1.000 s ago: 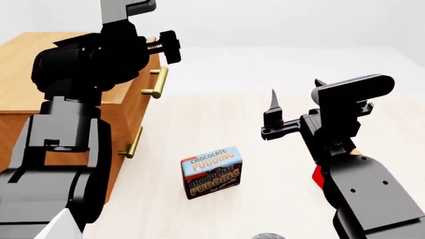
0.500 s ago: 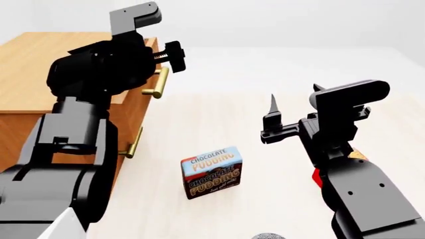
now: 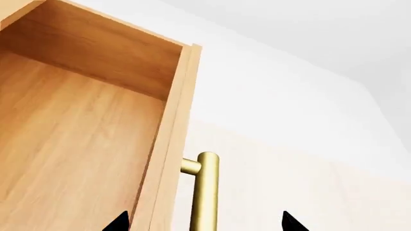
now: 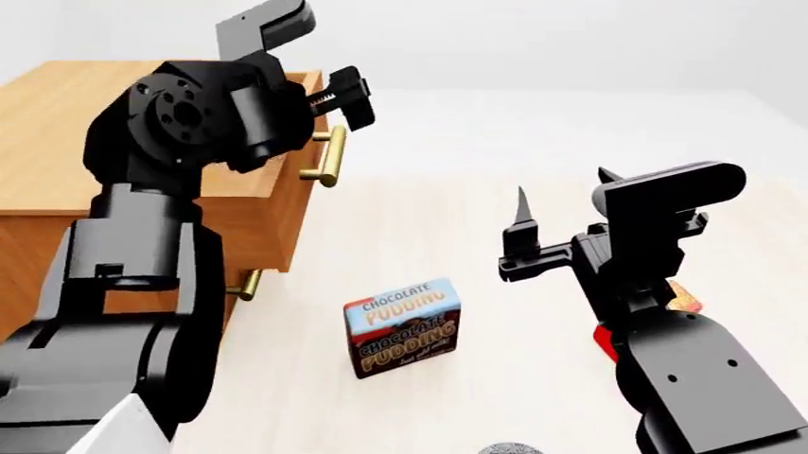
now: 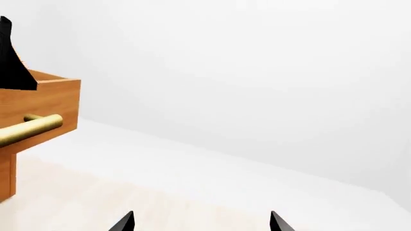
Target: Put the bowl in the top drawer of the cabinet.
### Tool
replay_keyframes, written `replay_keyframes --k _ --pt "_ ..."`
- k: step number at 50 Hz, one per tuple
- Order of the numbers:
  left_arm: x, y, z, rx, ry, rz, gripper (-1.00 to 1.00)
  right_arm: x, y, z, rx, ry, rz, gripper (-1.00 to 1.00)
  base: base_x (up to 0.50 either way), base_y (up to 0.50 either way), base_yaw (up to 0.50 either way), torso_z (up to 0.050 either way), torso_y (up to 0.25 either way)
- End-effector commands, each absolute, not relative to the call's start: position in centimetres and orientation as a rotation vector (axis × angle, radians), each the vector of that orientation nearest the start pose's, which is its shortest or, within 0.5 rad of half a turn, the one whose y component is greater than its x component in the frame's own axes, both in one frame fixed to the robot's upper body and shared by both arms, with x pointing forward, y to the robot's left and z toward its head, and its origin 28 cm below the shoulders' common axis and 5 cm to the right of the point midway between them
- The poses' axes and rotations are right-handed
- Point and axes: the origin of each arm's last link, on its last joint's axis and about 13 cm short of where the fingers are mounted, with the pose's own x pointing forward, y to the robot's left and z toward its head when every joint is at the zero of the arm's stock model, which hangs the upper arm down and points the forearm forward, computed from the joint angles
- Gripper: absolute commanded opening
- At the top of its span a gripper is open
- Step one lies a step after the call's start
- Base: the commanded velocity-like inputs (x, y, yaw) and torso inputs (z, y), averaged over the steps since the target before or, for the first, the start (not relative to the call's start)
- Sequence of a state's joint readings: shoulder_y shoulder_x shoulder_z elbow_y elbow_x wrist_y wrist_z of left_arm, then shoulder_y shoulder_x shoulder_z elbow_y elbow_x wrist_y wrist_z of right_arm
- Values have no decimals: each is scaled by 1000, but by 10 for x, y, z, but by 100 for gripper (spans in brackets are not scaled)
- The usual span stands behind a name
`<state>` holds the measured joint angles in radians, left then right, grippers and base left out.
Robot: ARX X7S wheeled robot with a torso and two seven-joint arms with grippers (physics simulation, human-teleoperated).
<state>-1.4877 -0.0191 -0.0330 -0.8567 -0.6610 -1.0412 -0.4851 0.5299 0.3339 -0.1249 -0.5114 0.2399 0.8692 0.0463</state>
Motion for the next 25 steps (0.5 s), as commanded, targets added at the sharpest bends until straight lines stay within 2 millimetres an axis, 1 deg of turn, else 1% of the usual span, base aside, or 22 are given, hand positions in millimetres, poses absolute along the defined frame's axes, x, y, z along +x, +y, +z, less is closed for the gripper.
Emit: replay_keyframes --k 1,7,15,25 --pt "394 168 311 -483 520 -84 100 266 -133 186 -207 -120 112 100 0 0 0 0 0" --pt "386 161 313 -491 528 -117 100 269 -131 185 -204 -121 114 100 0 0 0 0 0" --pt "374 150 316 -488 534 -152 100 266 -132 186 -202 -129 113 100 0 0 0 0 0" --pt "361 134 313 -464 528 -200 100 261 -134 183 -197 -130 119 100 0 0 0 0 0"
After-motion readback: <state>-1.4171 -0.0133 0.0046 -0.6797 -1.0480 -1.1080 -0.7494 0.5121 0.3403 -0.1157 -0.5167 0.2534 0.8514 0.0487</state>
